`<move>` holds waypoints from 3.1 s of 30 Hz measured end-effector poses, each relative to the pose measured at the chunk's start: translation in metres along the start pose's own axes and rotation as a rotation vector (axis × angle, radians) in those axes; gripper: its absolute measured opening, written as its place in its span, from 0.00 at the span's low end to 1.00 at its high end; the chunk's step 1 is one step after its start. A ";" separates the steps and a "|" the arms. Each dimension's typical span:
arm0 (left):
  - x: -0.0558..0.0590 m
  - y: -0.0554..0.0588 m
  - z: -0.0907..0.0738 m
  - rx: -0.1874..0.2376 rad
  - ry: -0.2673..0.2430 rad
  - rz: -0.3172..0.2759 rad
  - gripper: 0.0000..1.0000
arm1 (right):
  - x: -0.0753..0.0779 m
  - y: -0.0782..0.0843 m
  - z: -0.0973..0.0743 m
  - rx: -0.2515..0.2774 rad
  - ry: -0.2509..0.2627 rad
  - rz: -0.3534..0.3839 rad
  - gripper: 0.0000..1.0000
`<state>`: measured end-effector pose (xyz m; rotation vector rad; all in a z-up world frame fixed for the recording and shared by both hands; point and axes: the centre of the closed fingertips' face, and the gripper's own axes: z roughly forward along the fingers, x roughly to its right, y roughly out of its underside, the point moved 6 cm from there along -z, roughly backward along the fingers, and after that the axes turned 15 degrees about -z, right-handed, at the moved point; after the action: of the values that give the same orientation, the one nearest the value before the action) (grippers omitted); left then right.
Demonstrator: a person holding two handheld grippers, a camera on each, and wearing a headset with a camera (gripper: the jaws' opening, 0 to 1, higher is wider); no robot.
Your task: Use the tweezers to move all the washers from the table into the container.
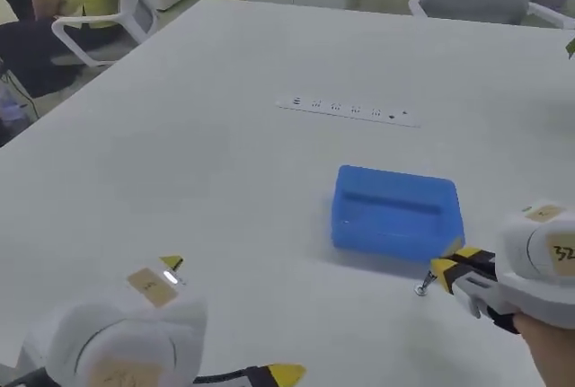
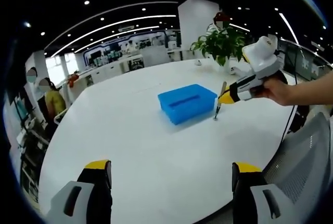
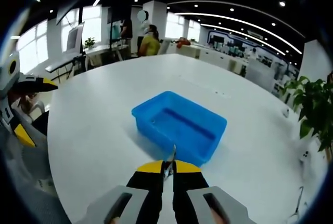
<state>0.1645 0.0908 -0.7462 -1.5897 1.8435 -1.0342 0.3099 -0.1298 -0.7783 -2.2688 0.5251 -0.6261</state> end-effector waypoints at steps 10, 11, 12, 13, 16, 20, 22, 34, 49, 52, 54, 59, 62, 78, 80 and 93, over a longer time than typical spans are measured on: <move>0.001 0.003 -0.004 -0.010 -0.009 -0.005 0.99 | 0.007 -0.010 -0.017 0.044 0.013 0.060 0.01; 0.002 0.003 -0.004 -0.012 -0.009 -0.007 0.99 | 0.007 -0.012 -0.018 0.049 0.015 0.058 0.01; 0.002 0.003 -0.004 -0.013 -0.010 -0.007 0.99 | 0.008 -0.015 -0.020 0.055 0.018 0.053 0.01; 0.003 0.003 -0.004 -0.012 -0.011 -0.004 0.99 | 0.008 -0.016 -0.021 0.058 0.018 0.051 0.01; 0.005 0.001 -0.005 -0.010 -0.010 0.002 0.99 | 0.011 -0.023 -0.025 0.076 0.023 0.047 0.01; 0.005 0.000 -0.005 -0.007 -0.011 0.000 0.99 | 0.016 -0.035 -0.029 0.103 0.033 0.033 0.01; 0.005 -0.002 -0.006 -0.003 -0.014 0.000 0.99 | 0.019 -0.041 -0.029 0.112 0.039 0.024 0.01; 0.009 -0.006 -0.009 0.014 -0.015 -0.021 0.99 | 0.037 -0.056 -0.014 0.124 0.061 0.011 0.02; 0.007 -0.010 -0.006 0.053 -0.031 -0.054 0.94 | 0.045 -0.040 0.023 0.047 0.034 0.010 0.02; 0.008 -0.011 -0.006 0.053 -0.027 -0.061 0.95 | 0.045 -0.039 0.028 0.037 0.024 0.006 0.02; 0.009 -0.012 -0.006 0.056 -0.025 -0.062 0.95 | 0.043 -0.038 0.031 0.029 0.013 0.005 0.02; 0.009 -0.015 -0.007 0.062 -0.029 -0.061 0.97 | 0.041 -0.035 0.036 0.009 0.009 -0.018 0.02; 0.008 -0.018 -0.007 0.069 -0.032 -0.060 0.97 | 0.039 -0.032 0.038 -0.009 0.004 -0.032 0.02; 0.017 -0.045 -0.011 0.127 0.001 -0.051 0.95 | 0.040 -0.034 0.032 0.002 0.005 -0.005 0.02; 0.019 -0.053 -0.012 0.137 0.013 -0.049 0.94 | 0.043 -0.037 0.027 0.025 0.017 0.015 0.02; 0.047 -0.094 -0.008 0.153 0.169 0.004 0.74 | 0.032 -0.060 -0.028 0.173 -0.008 0.090 0.01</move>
<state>0.2048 0.0433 -0.6611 -1.4467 1.8256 -1.3102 0.3311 -0.1218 -0.7083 -2.0727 0.5454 -0.5940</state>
